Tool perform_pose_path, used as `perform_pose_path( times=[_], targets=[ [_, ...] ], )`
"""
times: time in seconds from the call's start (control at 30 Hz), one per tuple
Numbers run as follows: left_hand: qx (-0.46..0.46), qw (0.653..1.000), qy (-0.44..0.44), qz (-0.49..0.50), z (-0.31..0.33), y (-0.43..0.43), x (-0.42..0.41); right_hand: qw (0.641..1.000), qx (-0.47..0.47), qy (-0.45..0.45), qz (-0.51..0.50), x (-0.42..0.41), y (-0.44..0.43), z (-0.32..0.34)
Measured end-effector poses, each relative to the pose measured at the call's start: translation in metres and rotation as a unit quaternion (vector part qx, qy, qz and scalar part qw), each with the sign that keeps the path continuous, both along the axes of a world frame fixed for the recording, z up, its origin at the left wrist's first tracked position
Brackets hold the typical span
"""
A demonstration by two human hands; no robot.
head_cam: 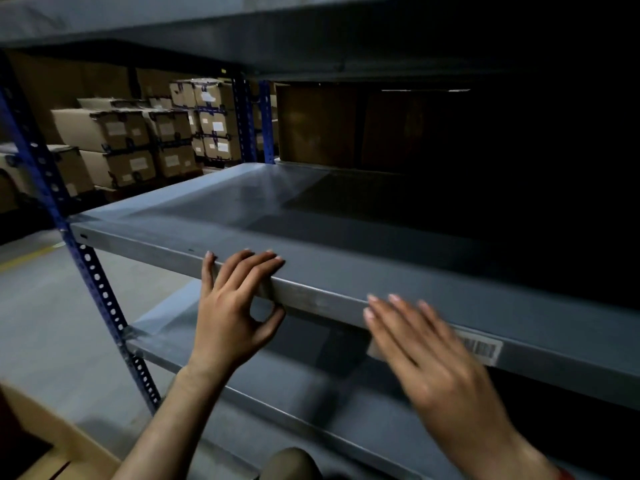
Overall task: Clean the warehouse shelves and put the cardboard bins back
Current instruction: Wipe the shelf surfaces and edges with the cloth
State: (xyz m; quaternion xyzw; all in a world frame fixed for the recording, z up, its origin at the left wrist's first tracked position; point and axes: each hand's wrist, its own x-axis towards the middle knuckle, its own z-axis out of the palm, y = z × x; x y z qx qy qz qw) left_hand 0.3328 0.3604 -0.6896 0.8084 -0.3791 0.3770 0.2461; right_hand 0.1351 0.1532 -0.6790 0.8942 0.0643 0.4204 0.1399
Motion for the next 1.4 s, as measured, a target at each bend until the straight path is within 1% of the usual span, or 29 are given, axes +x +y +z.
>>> perform_pose_path(
  times=[0.07, 0.13, 0.23, 0.3, 0.37, 0.4, 0.47, 0.5, 0.53, 0.57, 0.6, 0.63, 0.7, 0.73, 0.77, 0.8, 0.87, 0.93, 1.0, 1.07, 1.13, 1.2, 1.33, 1.4],
  targets=[
    [-0.043, 0.999, 0.013, -0.006, -0.004, -0.006, -0.001, 1.0, 0.001, -0.005, -0.008, -0.011, -0.005, 0.002],
    [-0.065, 0.998, 0.024, -0.014, -0.005, -0.011, -0.003, 1.0, 0.007, -0.024, -0.011, -0.003, 0.001, -0.001],
    [-0.059, 0.997, 0.035, -0.037, -0.004, -0.009, -0.005, 0.999, 0.017, -0.04, 0.016, 0.03, 0.023, -0.011],
    [-0.055, 0.994, 0.052, -0.079, -0.004, 0.001, -0.006, 0.998, 0.026, -0.041, 0.036, 0.064, 0.044, -0.015],
    [-0.099, 0.983, 0.102, -0.117, -0.012, 0.016, -0.011, 0.998, 0.037, -0.012, 0.052, 0.1, 0.072, -0.016],
    [-0.14, 0.976, 0.124, -0.112, -0.019, 0.023, -0.016, 0.997, 0.043, 0.016, 0.059, 0.117, 0.087, -0.013],
    [-0.263, 0.951, 0.151, -0.061, -0.032, 0.031, -0.031, 0.992, 0.071, 0.07, 0.075, 0.145, 0.115, 0.0],
    [-0.34, 0.924, 0.173, -0.029, -0.035, 0.03, -0.037, 0.988, 0.09, 0.096, 0.082, 0.155, 0.125, 0.008],
    [-0.41, 0.889, 0.205, -0.011, -0.033, 0.025, -0.042, 0.984, 0.105, 0.118, 0.088, 0.164, 0.132, 0.016],
    [-0.455, 0.857, 0.242, -0.016, -0.027, 0.018, -0.045, 0.981, 0.12, 0.126, 0.087, 0.17, 0.136, 0.023],
    [-0.473, 0.836, 0.277, -0.035, -0.02, 0.011, -0.047, 0.979, 0.131, 0.126, 0.086, 0.173, 0.138, 0.03],
    [-0.476, 0.826, 0.297, -0.047, -0.014, 0.005, -0.048, 0.977, 0.139, 0.141, 0.083, 0.171, 0.137, 0.038],
    [-0.478, 0.821, 0.308, -0.052, -0.006, -0.003, -0.047, 0.968, 0.14, 0.185, 0.1, 0.164, 0.127, 0.05],
    [-0.476, 0.823, 0.306, -0.045, -0.004, -0.005, -0.045, 0.96, 0.125, 0.222, 0.114, 0.158, 0.119, 0.053],
    [-0.468, 0.833, 0.294, -0.03, -0.006, -0.005, -0.042, 0.948, 0.122, 0.27, 0.12, 0.15, 0.111, 0.057],
    [-0.453, 0.846, 0.28, -0.014, -0.01, -0.004, -0.039, 0.944, 0.109, 0.293, 0.107, 0.144, 0.104, 0.06],
    [-0.417, 0.873, 0.255, 0.008, -0.02, -0.003, -0.032, 0.945, 0.078, 0.312, 0.061, 0.141, 0.092, 0.067],
    [-0.369, 0.902, 0.221, 0.027, -0.032, -0.001, -0.023, 0.943, 0.062, 0.325, 0.041, 0.146, 0.085, 0.073],
    [-0.306, 0.939, 0.15, 0.052, -0.04, 0.002, -0.01, 0.942, 0.065, 0.325, 0.055, 0.155, 0.081, 0.073],
    [-0.245, 0.967, 0.056, 0.035, -0.042, 0.009, 0.008, 0.935, 0.078, 0.336, 0.076, 0.161, 0.079, 0.067],
    [-0.206, 0.978, -0.003, 0.01, -0.037, 0.012, 0.024, 0.928, 0.096, 0.348, 0.093, 0.164, 0.078, 0.06],
    [-0.184, 0.982, -0.042, -0.006, -0.033, 0.008, 0.031, 0.928, 0.105, 0.341, 0.105, 0.165, 0.076, 0.059],
    [-0.183, 0.978, -0.093, -0.028, -0.043, -0.001, 0.039, 0.926, 0.114, 0.34, 0.116, 0.165, 0.074, 0.06],
    [-0.187, 0.975, -0.107, -0.059, -0.045, 0.004, 0.052, 0.927, 0.118, 0.337, 0.118, 0.165, 0.073, 0.06]
  ],
)
